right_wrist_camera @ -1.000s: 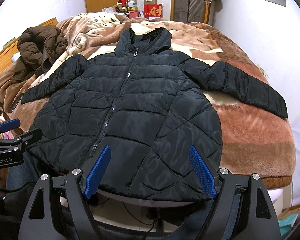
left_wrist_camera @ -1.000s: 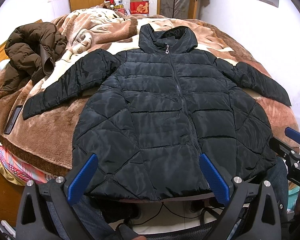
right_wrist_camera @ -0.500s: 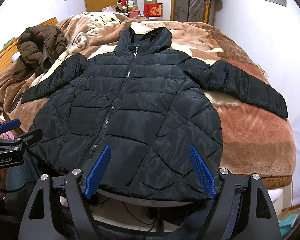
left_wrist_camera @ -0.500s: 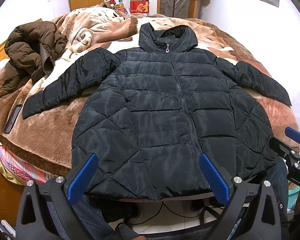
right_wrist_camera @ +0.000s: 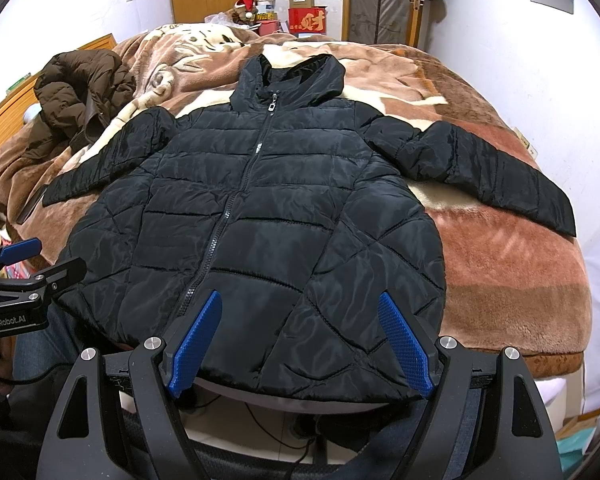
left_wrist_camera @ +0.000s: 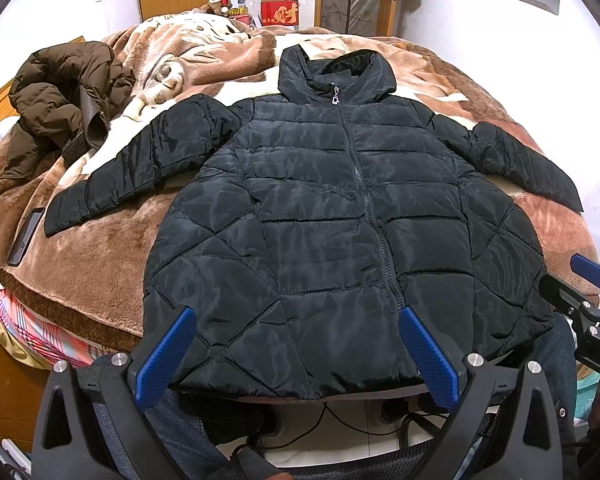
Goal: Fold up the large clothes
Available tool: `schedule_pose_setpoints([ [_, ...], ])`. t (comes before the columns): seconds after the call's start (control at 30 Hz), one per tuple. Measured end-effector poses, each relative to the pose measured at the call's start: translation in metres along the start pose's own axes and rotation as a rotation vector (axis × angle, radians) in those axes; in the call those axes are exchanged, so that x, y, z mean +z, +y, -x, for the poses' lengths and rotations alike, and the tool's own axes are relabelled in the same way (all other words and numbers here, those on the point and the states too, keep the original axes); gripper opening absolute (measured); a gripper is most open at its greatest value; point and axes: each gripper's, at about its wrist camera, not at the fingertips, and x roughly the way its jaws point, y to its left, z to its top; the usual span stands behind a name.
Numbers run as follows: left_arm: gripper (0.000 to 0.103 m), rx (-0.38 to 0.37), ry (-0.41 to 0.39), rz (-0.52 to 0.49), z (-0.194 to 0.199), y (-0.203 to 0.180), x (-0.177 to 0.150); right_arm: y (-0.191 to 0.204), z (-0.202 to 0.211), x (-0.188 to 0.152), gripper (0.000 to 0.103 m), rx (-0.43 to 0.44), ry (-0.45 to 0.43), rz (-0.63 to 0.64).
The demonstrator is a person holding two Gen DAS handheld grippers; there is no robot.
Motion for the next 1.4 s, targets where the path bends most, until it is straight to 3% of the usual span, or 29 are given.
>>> schedule_pose_setpoints([
  [0.57, 0.102, -0.001, 0.008, -0.009, -0.002, -0.003, -0.008, 0.0, -0.002, 0.002, 0.08, 0.0, 0.004, 0.002],
  [0.8, 0.102, 0.014, 0.004, -0.006, -0.016, 0.009, 0.007, 0.0, -0.015, 0.002, 0.08, 0.01, -0.001, -0.001],
  [1.17, 0.102, 0.084, -0.017, 0.132, -0.058, 0.084, 0.041, 0.009, -0.055, 0.047, 0.081, 0.052, 0.021, 0.06],
  [1.3, 0.101, 0.145, -0.025, 0.219, -0.076, 0.122, 0.055, 0.017, -0.077, 0.064, 0.081, 0.053, 0.034, 0.092],
  [1.4, 0.101, 0.143, -0.016, 0.284, -0.094, 0.151, 0.063, 0.023, -0.095, 0.075, 0.08, 0.051, 0.05, 0.115],
])
